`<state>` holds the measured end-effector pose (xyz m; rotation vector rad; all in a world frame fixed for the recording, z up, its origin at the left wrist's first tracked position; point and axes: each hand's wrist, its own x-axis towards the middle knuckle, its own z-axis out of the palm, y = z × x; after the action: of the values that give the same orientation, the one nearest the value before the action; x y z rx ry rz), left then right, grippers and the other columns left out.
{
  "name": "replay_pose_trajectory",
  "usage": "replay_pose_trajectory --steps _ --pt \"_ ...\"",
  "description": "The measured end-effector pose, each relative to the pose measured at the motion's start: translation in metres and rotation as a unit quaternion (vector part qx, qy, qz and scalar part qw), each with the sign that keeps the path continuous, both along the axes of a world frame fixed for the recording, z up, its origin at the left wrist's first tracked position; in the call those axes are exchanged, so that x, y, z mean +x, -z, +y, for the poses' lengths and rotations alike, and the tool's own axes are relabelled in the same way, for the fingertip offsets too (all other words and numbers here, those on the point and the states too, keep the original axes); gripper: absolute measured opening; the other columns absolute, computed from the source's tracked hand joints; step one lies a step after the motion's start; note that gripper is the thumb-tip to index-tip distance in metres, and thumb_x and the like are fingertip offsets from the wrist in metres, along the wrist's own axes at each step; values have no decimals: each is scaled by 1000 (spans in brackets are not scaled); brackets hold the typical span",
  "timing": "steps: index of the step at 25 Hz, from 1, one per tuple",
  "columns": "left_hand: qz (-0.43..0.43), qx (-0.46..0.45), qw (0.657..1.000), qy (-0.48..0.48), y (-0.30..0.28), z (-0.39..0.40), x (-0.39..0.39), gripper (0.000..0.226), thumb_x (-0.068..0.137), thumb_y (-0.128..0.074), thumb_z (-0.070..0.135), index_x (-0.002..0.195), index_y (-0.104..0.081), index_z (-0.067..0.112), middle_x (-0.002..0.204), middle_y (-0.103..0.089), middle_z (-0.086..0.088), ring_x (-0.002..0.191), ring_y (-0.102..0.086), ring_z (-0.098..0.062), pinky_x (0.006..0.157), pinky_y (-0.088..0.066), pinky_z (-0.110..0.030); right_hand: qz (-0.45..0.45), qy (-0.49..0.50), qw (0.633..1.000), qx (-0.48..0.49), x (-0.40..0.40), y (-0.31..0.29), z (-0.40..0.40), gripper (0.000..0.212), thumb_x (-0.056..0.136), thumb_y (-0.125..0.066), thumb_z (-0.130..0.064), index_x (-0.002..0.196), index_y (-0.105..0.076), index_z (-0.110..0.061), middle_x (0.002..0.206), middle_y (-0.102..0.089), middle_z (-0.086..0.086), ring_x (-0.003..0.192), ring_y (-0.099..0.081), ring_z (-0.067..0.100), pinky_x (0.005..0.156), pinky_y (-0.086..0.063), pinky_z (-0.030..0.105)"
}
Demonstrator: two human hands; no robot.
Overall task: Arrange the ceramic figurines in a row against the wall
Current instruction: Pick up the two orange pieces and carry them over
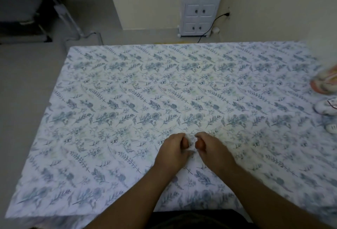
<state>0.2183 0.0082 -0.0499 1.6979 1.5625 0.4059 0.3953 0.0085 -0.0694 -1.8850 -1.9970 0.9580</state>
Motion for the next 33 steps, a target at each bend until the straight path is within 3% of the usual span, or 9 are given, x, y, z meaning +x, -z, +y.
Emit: replay_pose_trajectory --steps 5,9,12,16,20,22,24,27,33 --pt "-46 5 999 -4 -2 13 27 12 82 -66 14 86 -62 26 77 -62 10 74 -58 -9 67 -49 -26 37 106 993 28 20 -14 -6 17 84 -74 -11 94 -63 -18 89 -67 0 86 -63 19 73 -55 36" --pt "-93 19 993 71 -13 30 90 18 81 -72 9 87 -62 23 82 -68 9 81 -66 -10 80 -56 -35 72 211 973 64 76 -22 -15 24 80 -73 -4 76 -56 -20 82 -63 -5 84 -61 10 74 -53 28" --pt "-109 48 982 150 -20 43 165 20 80 -77 10 96 -68 18 91 -71 5 88 -67 -13 86 -56 -33 68 291 948 107 139 -28 -25 18 78 -76 -2 78 -62 -14 81 -64 -4 82 -58 7 74 -54 26" --pt "-111 83 965 221 -19 49 275 34 82 -78 9 115 -71 16 111 -71 0 102 -63 -12 92 -48 -20 50 393 909 132 236 -28 -45 17 78 -78 -3 78 -64 -12 80 -60 -7 80 -60 14 73 -58 35" --pt "-137 95 946 278 -10 50 386 37 84 -77 7 120 -71 10 118 -71 -7 103 -56 0 92 -43 -7 28 488 863 127 330 -16 -66 14 80 -78 -10 82 -66 -14 80 -57 -7 80 -62 16 71 -57 32" --pt "-150 97 936 302 -3 50 437 35 84 -76 4 119 -72 7 117 -72 -10 102 -58 0 94 -48 -14 38 520 846 111 369 -8 -73 12 82 -76 -11 81 -66 -16 82 -60 -4 82 -65 20 72 -57 30" --pt "-146 95 931 322 4 51 478 35 85 -75 2 119 -72 6 116 -73 -13 104 -66 -16 94 -52 -26 31 543 832 110 401 1 -74 10 82 -74 -9 80 -67 -14 85 -65 5 82 -65 25 75 -58 39" --pt "-142 93 929 330 16 55 521 28 82 -73 -3 109 -74 4 105 -75 -14 97 -67 -21 86 -52 -28 41 564 817 112 436 11 -78 4 84 -74 -8 86 -70 -8 87 -69 11 83 -67 27 75 -58 44" --pt "-119 55 946 295 34 58 539 30 78 -81 8 107 -73 14 98 -73 2 90 -62 -7 77 -41 -4 59 542 826 139 446 24 -82 9 85 -77 -10 85 -68 -11 71 -61 -12 62 -61 -5 57 -50 15"
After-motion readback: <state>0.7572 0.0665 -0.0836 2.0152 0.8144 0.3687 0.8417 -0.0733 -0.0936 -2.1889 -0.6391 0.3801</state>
